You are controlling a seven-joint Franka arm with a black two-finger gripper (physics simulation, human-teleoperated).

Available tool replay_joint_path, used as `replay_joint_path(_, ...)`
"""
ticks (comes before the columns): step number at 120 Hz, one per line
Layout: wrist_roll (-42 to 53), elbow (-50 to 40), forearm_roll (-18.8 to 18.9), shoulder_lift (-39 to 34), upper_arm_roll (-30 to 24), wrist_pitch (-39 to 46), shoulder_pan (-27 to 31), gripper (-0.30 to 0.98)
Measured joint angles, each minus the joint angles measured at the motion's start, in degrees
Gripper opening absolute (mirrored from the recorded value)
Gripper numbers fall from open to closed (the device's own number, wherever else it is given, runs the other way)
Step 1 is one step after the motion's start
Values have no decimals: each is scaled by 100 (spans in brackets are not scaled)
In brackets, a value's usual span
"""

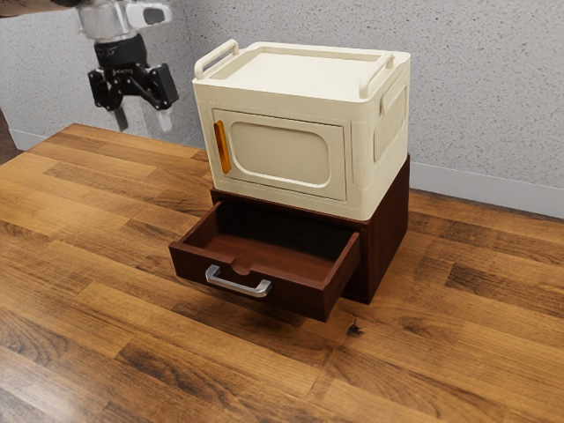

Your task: Push the drawer handle with one arm to close the drawer

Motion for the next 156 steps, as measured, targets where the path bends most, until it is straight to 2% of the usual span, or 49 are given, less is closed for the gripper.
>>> replay_joint_path(12, -27, -214, 73, -165, -155, 137, 85, 69)
replay_joint_path(17, -36, -596, 118, -485, -277, 215, 108, 69)
replay_joint_path(23, -51, -1768, 189, -1459, -559, 452, 210, 69)
replay_joint_path(30, -94, -3121, 233, -2758, -880, 691, 74, 68)
replay_joint_path(40, -172, -5003, 154, -4651, -1058, 936, 14, 68)
replay_joint_path(47, -221, -5790, -31, -5437, -1245, 1049, 5, 67)
replay_joint_path(55, -277, -6127, -348, -5845, -1764, 1132, 1, 64)
replay_joint_path(71, -408, -6556, -773, -5982, -2053, 1218, 7, 52)
replay_joint_path(93, -563, -6729, -951, -5813, -2062, 1233, 16, 30)
replay_joint_path(113, -688, -6909, -989, -5654, -2078, 1286, 15, 21)
replay_joint_path(134, -773, -6886, -955, -4939, -2085, 1547, 17, 13)
replay_joint_path(156, -836, -6772, -710, -4289, -2172, 2021, 17, 6)
